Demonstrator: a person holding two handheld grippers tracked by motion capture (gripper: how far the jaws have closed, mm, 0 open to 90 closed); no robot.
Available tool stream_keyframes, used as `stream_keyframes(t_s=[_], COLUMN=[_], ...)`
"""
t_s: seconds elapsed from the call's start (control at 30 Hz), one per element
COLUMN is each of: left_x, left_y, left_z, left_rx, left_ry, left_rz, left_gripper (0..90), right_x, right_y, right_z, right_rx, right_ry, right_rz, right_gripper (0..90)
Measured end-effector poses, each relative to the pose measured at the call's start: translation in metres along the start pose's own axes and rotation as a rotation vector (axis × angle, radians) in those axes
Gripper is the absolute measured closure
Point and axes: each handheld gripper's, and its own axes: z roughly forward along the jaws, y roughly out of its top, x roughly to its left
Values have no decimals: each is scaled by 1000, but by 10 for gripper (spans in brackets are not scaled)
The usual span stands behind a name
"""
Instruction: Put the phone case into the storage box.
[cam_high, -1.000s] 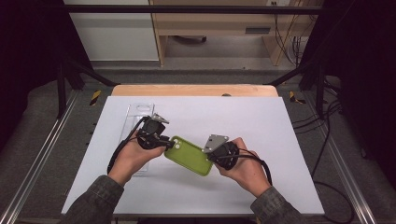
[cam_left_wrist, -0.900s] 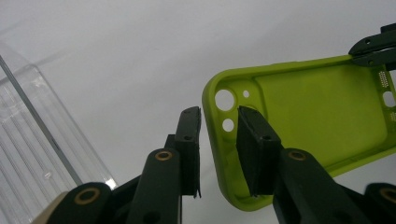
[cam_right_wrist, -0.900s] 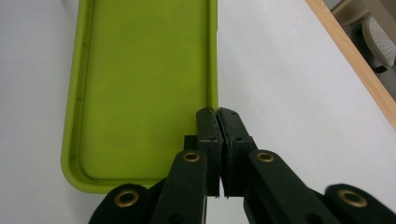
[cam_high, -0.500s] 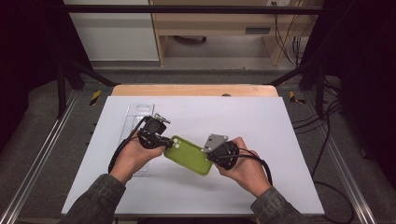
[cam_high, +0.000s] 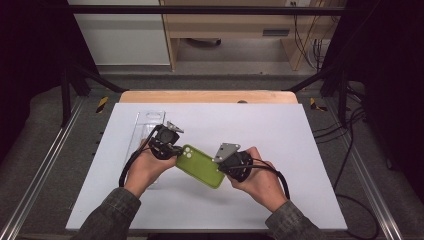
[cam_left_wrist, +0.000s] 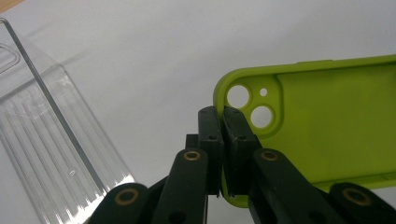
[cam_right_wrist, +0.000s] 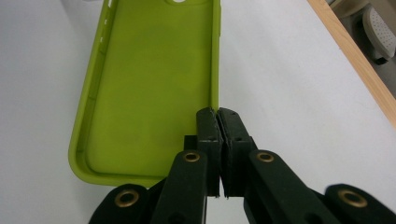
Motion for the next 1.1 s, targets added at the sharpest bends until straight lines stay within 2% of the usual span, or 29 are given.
stream_keyframes(t_s=[0.3,0.43,0.53,0.7,0.83,0.9,1.1], left_x=[4,4,3,2,1,1,0], left_y=[-1,-2,-2,-2,-2,-2,-3], left_z=[-4,-4,-2,0,-1,-1,-3], left_rx=[-15,-14,-4,-3,-8,-13,-34], left_ry=[20,30,46,61,72,80,104], left_rz=[16,25,43,64,81,88,116], left_gripper=[872,873,873,873,873,873,873], right_x=[0,0,1,-1,-5,-8,-20], right_y=[4,5,6,6,3,0,-14], right_z=[-2,-2,-2,-7,-8,-7,-7], right_rx=[-35,-50,-77,-132,-152,-173,-218], right_ry=[34,78,112,120,95,65,25], right_rz=[42,62,83,127,154,175,263], right_gripper=[866,839,738,534,374,301,150])
